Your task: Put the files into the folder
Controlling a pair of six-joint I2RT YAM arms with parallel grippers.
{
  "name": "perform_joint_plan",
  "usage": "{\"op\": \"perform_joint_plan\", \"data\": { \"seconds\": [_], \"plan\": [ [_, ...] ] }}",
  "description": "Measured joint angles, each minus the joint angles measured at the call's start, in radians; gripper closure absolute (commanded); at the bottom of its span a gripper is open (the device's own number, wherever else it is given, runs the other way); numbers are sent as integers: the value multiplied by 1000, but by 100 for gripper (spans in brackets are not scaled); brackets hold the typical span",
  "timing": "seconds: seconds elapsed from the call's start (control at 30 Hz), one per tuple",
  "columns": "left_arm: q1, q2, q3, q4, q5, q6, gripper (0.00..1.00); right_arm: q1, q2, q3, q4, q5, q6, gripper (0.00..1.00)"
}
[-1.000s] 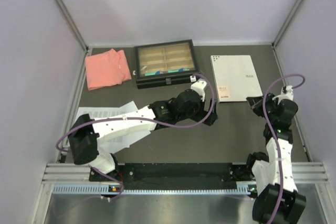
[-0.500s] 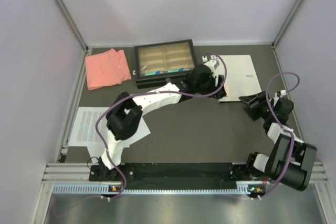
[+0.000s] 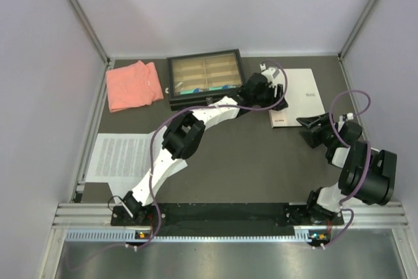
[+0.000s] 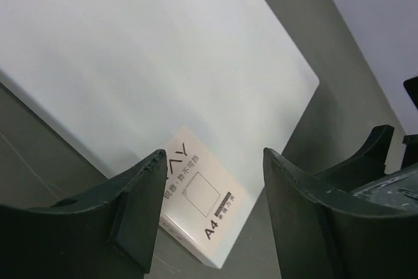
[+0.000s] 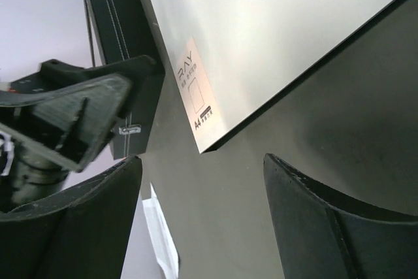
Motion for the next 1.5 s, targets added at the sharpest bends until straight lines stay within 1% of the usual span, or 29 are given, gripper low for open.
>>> {"op": "perform_joint_plan", "data": {
  "seconds": [0.17,0.4,0.7,1.27,1.37,1.5],
  "plan": [
    [3,60,15,5,26,4,37,0,86,0,93,-4,35,26],
    [3,61,-18,51,19,4,40,0,178,-17,225,-6,78,27],
    [5,40,-81,126,16,-7,41,0,296,-27,414,-8,158,33],
    [6,31,-107,152,27,-30,42,19,535,-23,793,-7,381,39],
    [6,31,-108,153,28,-32,43,24,560,-24,842,10,402,39],
    [6,31,-108,154,31,-39,43,36,568,-25,861,44,417,41]
  ]
}}
